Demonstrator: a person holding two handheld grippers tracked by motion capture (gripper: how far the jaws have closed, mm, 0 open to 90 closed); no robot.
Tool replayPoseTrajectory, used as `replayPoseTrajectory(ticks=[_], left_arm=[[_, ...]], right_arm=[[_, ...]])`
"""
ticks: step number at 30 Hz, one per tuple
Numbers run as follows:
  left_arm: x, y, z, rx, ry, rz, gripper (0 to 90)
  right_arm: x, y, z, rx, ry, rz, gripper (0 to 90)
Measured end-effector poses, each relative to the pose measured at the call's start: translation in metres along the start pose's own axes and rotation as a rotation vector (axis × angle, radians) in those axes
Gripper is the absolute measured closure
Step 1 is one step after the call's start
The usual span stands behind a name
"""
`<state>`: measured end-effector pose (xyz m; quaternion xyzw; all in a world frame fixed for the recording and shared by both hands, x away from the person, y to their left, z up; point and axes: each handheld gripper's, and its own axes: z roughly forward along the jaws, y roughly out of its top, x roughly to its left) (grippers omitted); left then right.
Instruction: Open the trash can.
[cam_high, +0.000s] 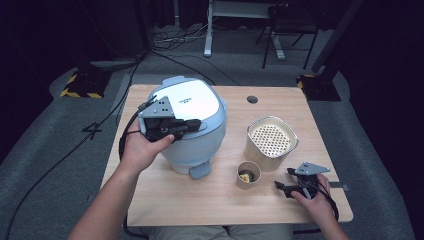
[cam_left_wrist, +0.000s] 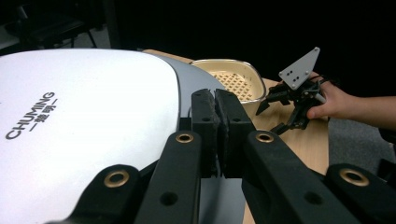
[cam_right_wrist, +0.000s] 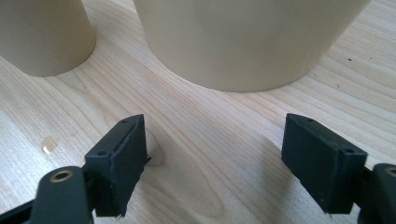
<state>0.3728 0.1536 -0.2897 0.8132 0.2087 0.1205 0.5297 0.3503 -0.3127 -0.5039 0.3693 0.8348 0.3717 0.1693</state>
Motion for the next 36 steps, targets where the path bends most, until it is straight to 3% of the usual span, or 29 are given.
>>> replayPoseTrajectory(ticks=[8,21,24,28,30,33,34,35,36], left_arm=[[-0.009,0.002,0.001,0.024,0.082,0.062,86.7],[-0.012,0.002,0.003,0.024,0.112,0.084,88.8],[-0.014,0.001,0.004,0.032,0.121,0.100,89.1],[-0.018,0.004,0.005,0.058,0.164,0.138,89.3],[-0.017,0.004,0.004,0.053,0.156,0.126,89.3],[-0.010,0.001,0.004,0.013,0.108,0.057,86.3],[-0.008,0.000,0.004,-0.001,0.092,0.046,77.0],[-0.007,-0.001,0.005,-0.009,0.084,0.041,77.0],[-0.007,-0.002,0.004,-0.030,0.060,0.040,66.9]], right_arm=[[0.000,0.000,0.000,-0.001,-0.002,-0.003,22.9],[0.002,-0.001,-0.001,0.001,-0.005,-0.002,23.2],[0.002,-0.001,-0.001,0.002,-0.005,-0.001,23.2],[0.003,-0.001,-0.002,0.002,-0.004,0.002,23.2],[0.003,-0.001,-0.002,0.002,-0.004,0.001,23.2],[0.003,-0.001,-0.002,0.002,-0.004,0.001,23.2],[0.003,-0.001,-0.002,0.002,-0.003,0.001,23.2],[0.003,-0.001,-0.002,0.002,-0.003,0.001,23.2],[0.003,-0.001,-0.002,0.002,-0.003,0.001,23.2]])
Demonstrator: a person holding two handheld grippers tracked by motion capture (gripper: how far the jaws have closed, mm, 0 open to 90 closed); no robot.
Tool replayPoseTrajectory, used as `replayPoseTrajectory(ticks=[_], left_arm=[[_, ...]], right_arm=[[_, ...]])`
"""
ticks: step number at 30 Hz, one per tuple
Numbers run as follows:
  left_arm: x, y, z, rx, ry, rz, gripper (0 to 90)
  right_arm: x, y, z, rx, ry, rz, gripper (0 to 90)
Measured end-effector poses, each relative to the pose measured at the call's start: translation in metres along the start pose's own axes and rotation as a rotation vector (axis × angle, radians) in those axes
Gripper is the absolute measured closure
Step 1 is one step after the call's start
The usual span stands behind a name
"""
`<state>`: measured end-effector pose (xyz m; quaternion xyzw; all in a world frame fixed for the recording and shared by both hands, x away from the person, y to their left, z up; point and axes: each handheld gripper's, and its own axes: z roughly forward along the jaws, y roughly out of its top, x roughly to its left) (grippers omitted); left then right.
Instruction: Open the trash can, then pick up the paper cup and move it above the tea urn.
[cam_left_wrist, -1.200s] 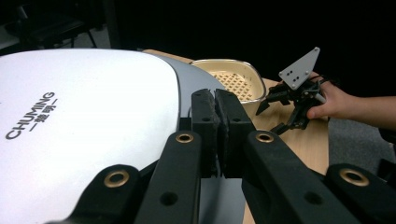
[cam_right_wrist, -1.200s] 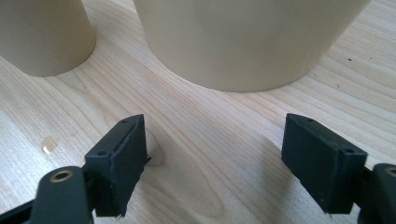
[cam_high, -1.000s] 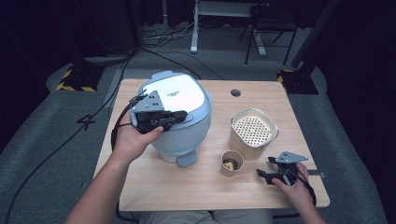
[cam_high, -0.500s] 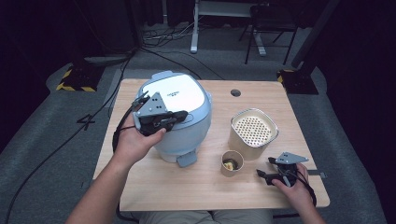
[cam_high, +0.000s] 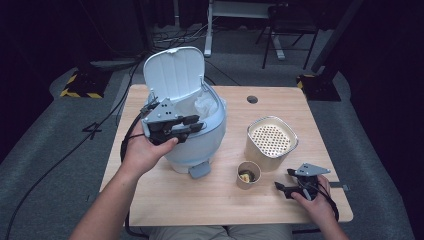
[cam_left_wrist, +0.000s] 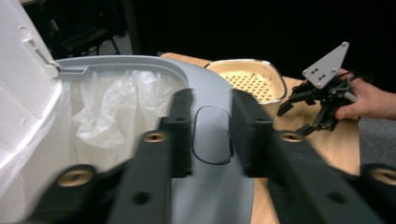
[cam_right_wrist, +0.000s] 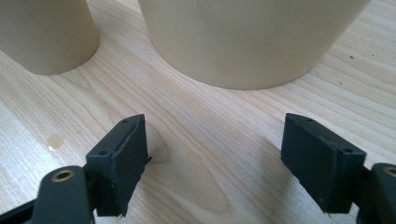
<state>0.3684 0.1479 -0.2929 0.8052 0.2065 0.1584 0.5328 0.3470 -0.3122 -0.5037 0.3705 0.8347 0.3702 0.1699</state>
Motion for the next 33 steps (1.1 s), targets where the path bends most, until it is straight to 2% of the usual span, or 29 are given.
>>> replayPoseTrajectory(ticks=[1,3,5,9,10,12,17,23,26,27,31,32,33], left_arm=[[0.000,0.000,0.000,0.000,0.000,0.000,62.7],[0.000,-0.002,-0.002,-0.067,-0.053,-0.025,60.0],[-0.002,-0.003,-0.005,-0.099,-0.085,-0.029,57.6],[-0.008,-0.006,-0.011,-0.117,-0.116,-0.020,53.3],[-0.010,-0.008,-0.012,-0.121,-0.119,-0.013,50.0],[-0.018,-0.013,-0.016,-0.133,-0.136,0.005,49.0],[-0.031,-0.021,-0.026,-0.155,-0.176,0.019,46.6],[-0.041,-0.036,-0.034,-0.136,-0.164,0.041,44.2],[-0.046,-0.051,-0.039,-0.126,-0.169,0.036,41.9],[-0.046,-0.051,-0.039,-0.126,-0.169,0.036,41.6],[-0.049,-0.071,-0.043,-0.113,-0.164,0.013,40.4],[-0.049,-0.084,-0.042,-0.103,-0.157,-0.020,39.3],[-0.049,-0.084,-0.042,-0.103,-0.157,-0.020,38.6]], right_arm=[[0.000,0.000,0.000,0.000,0.000,0.000,23.2],[0.000,0.000,0.000,0.000,0.000,0.000,23.2],[0.000,0.000,0.000,-0.001,0.001,0.000,23.2],[0.000,0.000,0.000,-0.001,0.003,-0.001,23.2],[0.000,0.000,0.000,-0.001,0.003,-0.001,23.2],[0.000,0.000,0.000,-0.001,0.003,-0.001,23.2],[0.000,0.000,0.000,-0.001,0.003,0.000,23.2],[0.000,0.000,0.000,0.000,0.004,0.001,23.2],[0.000,0.000,0.000,0.000,0.004,0.000,23.2],[0.000,0.000,0.000,0.000,0.004,0.000,23.2],[0.000,0.000,0.000,0.001,0.005,0.000,23.2],[0.000,0.000,0.000,0.000,0.007,0.000,24.0],[0.000,0.000,0.000,0.000,0.007,0.000,24.0]])
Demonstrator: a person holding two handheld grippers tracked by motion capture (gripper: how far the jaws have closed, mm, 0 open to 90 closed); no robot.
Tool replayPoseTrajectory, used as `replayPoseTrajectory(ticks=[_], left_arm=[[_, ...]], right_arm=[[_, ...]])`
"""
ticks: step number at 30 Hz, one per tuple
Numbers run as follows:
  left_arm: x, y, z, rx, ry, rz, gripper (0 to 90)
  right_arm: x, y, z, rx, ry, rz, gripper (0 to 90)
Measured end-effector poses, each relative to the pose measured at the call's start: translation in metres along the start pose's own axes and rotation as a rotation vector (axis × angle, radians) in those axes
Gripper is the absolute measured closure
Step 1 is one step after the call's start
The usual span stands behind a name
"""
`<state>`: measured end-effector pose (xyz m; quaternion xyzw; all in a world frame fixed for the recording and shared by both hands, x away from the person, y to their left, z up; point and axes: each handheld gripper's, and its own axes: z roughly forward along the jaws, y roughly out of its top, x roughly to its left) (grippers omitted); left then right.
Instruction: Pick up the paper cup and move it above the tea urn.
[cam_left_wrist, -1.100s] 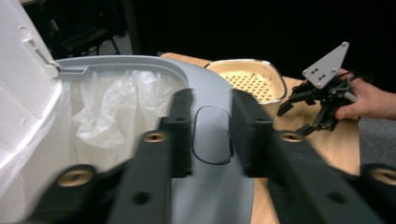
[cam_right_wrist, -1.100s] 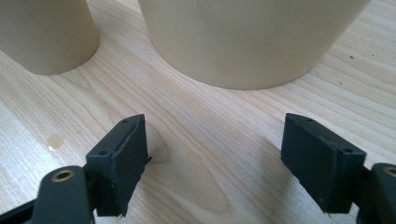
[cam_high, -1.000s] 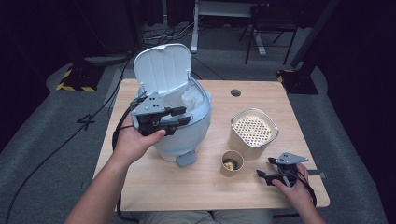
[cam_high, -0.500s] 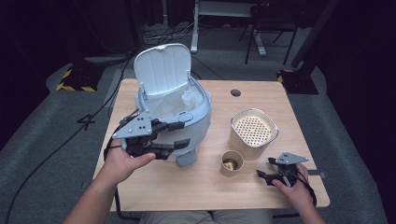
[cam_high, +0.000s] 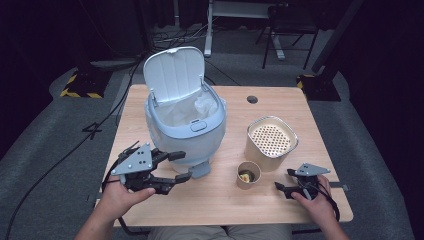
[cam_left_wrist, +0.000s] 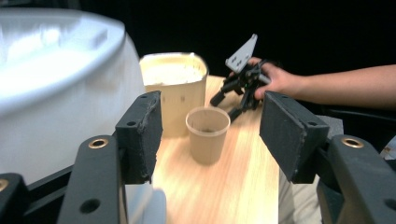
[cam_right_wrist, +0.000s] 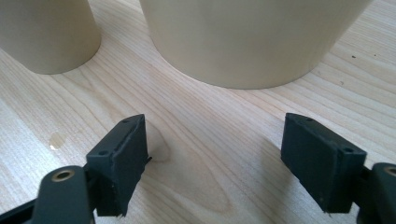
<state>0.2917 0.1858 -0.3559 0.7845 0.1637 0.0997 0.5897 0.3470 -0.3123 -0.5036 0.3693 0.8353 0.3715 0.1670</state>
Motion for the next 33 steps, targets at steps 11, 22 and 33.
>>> replayPoseTrajectory(ticks=[11,22,33], left_arm=[[0.014,-0.071,0.010,0.121,0.068,-0.101,37.1],[0.029,-0.113,0.028,0.273,0.141,-0.182,34.0],[0.042,-0.138,0.039,0.419,0.198,-0.234,28.2]], right_arm=[[0.001,0.004,-0.006,-0.002,0.132,-0.001,29.5],[0.018,0.025,-0.020,0.010,0.175,-0.075,27.3],[0.043,0.054,-0.020,-0.055,0.265,-0.101,22.5]])
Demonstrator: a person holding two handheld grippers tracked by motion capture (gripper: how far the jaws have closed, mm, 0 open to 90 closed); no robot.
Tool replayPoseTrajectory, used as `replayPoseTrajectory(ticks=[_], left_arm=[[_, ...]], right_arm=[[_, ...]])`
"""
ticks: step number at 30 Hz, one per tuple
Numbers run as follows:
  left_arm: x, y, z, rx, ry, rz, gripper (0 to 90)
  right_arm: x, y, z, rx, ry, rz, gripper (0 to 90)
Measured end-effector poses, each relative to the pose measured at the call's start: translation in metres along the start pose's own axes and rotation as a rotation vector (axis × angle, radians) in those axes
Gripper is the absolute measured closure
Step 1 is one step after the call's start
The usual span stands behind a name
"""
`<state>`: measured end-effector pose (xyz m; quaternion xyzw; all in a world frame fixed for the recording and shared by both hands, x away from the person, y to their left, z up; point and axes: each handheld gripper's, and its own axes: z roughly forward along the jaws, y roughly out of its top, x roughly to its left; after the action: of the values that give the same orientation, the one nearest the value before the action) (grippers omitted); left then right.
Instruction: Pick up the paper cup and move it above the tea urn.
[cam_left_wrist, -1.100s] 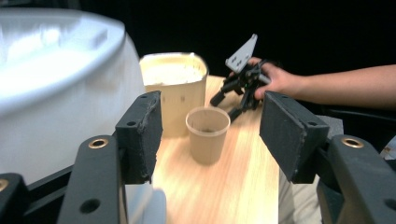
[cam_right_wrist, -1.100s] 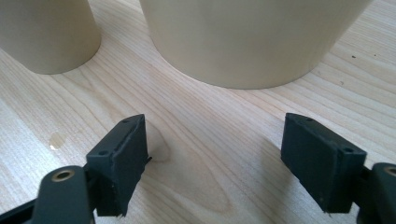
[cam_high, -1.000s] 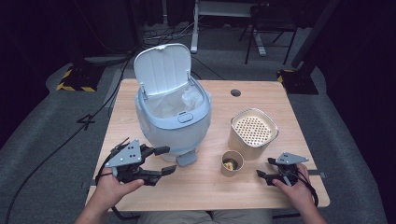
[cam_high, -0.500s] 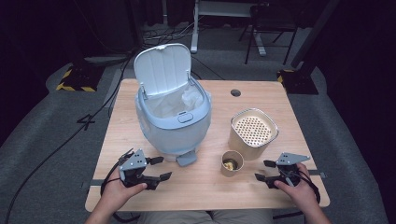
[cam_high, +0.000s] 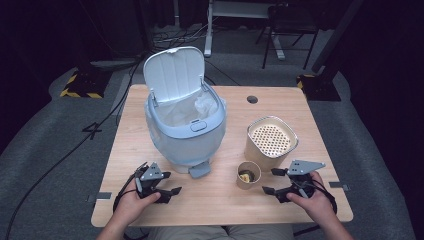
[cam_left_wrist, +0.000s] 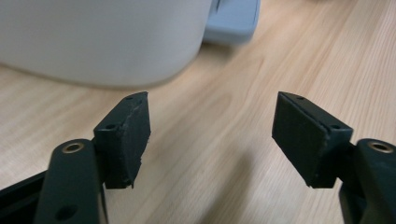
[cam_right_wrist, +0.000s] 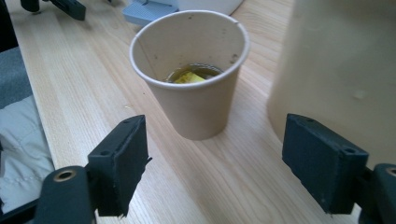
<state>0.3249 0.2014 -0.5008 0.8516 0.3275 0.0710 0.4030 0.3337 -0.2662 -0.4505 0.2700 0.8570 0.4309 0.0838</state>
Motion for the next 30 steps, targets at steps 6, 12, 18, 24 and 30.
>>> replayPoseTrajectory(ticks=[6,12,18,24,30], left_arm=[[0.005,-0.001,0.000,0.037,0.065,0.018,24.4],[0.001,-0.001,0.002,0.064,0.087,0.087,20.7],[0.001,-0.001,0.002,0.063,0.087,0.086,20.6],[0.001,-0.001,0.002,0.065,0.087,0.088,20.6],[0.001,-0.001,0.002,0.065,0.087,0.088,20.7]], right_arm=[[0.006,0.004,0.014,0.007,0.025,-0.009,16.2],[0.011,0.007,0.032,0.021,-0.023,-0.030,16.5],[0.016,0.008,0.043,-0.007,-0.071,-0.062,17.2],[0.017,0.008,0.062,-0.012,-0.091,-0.054,17.4],[0.017,0.007,0.071,-0.035,-0.086,-0.016,19.9]])
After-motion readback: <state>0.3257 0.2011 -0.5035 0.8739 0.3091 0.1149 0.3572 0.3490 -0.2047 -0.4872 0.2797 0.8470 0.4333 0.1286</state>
